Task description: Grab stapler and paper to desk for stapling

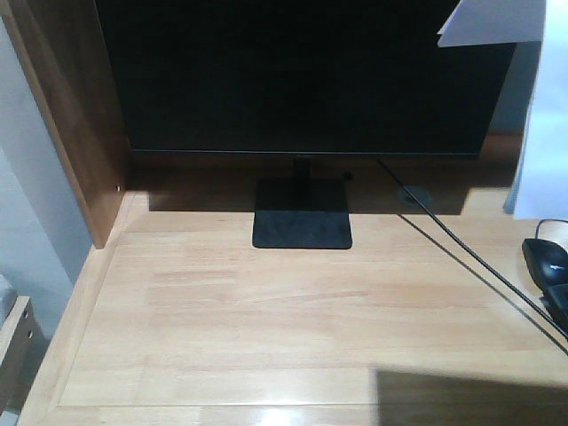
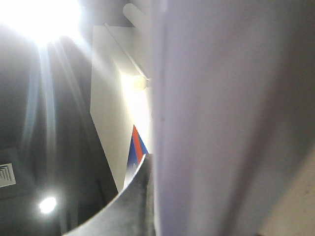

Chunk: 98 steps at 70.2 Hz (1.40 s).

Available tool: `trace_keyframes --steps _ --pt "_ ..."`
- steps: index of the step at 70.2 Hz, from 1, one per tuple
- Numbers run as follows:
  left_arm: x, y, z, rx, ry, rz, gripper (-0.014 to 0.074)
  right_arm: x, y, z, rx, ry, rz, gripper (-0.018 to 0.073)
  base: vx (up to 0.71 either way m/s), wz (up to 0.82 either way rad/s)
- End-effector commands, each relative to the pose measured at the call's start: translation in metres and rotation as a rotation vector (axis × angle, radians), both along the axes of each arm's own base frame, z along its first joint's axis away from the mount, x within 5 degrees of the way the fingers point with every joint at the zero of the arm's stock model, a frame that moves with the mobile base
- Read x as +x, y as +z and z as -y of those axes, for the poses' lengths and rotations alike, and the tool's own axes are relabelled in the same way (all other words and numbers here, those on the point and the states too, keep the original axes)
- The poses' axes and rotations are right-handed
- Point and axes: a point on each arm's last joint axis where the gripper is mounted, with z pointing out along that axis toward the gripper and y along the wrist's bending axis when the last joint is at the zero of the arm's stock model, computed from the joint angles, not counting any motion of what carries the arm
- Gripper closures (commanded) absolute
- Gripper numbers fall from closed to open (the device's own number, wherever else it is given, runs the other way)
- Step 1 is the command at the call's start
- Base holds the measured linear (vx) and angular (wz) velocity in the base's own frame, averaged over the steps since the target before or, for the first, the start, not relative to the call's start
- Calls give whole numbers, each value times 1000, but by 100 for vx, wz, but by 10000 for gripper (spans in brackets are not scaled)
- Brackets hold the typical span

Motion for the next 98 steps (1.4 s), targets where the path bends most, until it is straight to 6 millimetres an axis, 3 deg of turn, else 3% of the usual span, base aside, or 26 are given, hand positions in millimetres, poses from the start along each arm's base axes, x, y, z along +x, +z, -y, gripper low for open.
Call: trace_keyframes --steps 1,98 --pt "1 17 1 -79 -3 104 603 -3 8 1 12 -17 48 565 5 0" --pt "1 17 1 -79 -3 104 603 -3 8 1 13 -17 49 565 2 0"
